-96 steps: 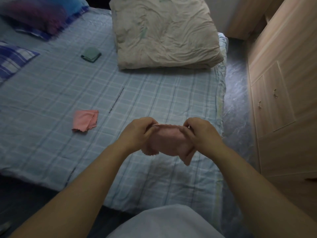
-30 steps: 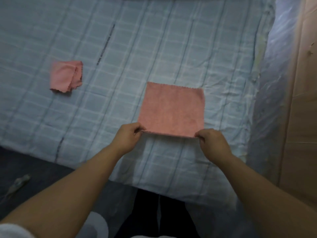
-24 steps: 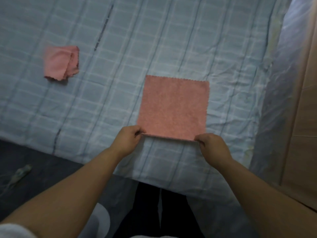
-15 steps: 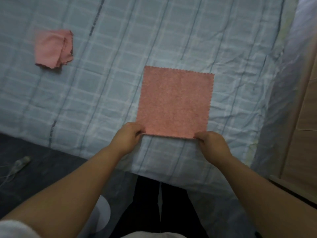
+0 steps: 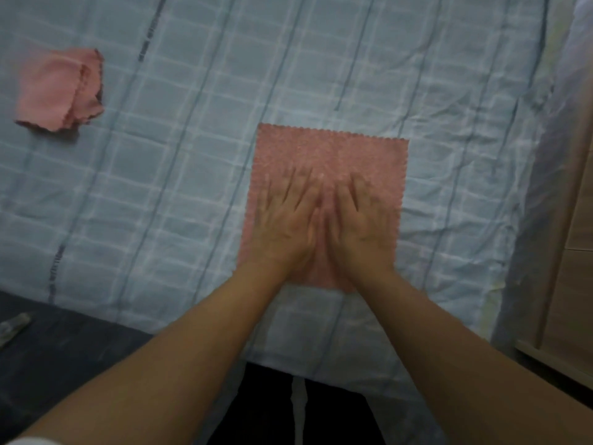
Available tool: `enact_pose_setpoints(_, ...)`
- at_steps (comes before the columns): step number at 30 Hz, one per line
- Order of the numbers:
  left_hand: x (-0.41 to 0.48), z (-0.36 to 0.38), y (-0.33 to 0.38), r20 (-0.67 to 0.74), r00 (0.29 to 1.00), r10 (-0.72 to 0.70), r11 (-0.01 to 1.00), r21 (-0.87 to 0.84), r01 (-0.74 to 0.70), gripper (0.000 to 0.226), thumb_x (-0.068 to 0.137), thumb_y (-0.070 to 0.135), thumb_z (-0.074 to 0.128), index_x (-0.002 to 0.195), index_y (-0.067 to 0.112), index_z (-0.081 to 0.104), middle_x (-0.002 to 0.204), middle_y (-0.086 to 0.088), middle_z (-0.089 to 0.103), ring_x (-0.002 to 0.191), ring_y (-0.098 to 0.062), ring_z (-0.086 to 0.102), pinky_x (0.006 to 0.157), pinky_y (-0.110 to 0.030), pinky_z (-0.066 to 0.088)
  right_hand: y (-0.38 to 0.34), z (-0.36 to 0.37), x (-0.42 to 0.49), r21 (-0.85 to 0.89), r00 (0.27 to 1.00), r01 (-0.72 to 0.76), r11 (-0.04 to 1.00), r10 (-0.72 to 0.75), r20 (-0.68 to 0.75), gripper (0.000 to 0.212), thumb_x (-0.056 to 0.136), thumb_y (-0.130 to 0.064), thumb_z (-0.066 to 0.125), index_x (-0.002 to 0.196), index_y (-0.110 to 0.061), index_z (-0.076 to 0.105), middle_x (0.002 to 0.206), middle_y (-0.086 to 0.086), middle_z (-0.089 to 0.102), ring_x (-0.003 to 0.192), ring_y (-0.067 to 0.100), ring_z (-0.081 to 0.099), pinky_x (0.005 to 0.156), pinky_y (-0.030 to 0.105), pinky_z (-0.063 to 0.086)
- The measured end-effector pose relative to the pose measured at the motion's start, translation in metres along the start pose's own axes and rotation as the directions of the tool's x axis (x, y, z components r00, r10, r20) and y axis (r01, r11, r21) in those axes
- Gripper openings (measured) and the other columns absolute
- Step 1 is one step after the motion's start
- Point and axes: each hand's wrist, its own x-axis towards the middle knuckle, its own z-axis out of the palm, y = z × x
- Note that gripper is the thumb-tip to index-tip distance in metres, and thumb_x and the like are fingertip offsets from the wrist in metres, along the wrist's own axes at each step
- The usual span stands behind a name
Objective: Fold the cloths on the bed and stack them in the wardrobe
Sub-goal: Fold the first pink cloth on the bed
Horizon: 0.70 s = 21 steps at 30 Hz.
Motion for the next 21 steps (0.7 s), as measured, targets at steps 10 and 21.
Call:
enact_pose_setpoints(10, -0.029, 0.053, -0.058, 0.066, 0.994, -0.084, 0.977, 0.201, 0.069, 0.065, 0.105, 0.048, 0.037, 0.163, 0.021, 0.027, 0.172, -0.005, 0.021, 0.159, -0.026, 0.017, 0.128, -0.057, 0.010, 0.055, 0.044, -0.016, -0.218, 0.998, 0.066, 0.974, -0.061, 0.027, 0.064, 0.103, -0.048, 0.039, 0.159, -0.019, 0.030, 0.168, 0.010, 0.022, 0.157, 0.027, 0.015, 0.124, 0.054, 0.014)
enact_pose_setpoints(21, -0.037, 0.037, -0.050, -0.009, 0.989, -0.145, 0.981, 0.131, 0.145, 0.064, 0.105, 0.039, 0.038, 0.161, 0.010, 0.029, 0.170, -0.011, 0.023, 0.159, -0.029, 0.017, 0.129, -0.055, 0.006, 0.043, 0.028, -0.018, -0.085, 0.986, -0.089, 0.992, 0.076, -0.146, 0.053, 0.102, -0.032, 0.045, 0.148, -0.006, 0.047, 0.161, 0.019, 0.035, 0.153, 0.035, 0.026, 0.125, 0.054, 0.015)
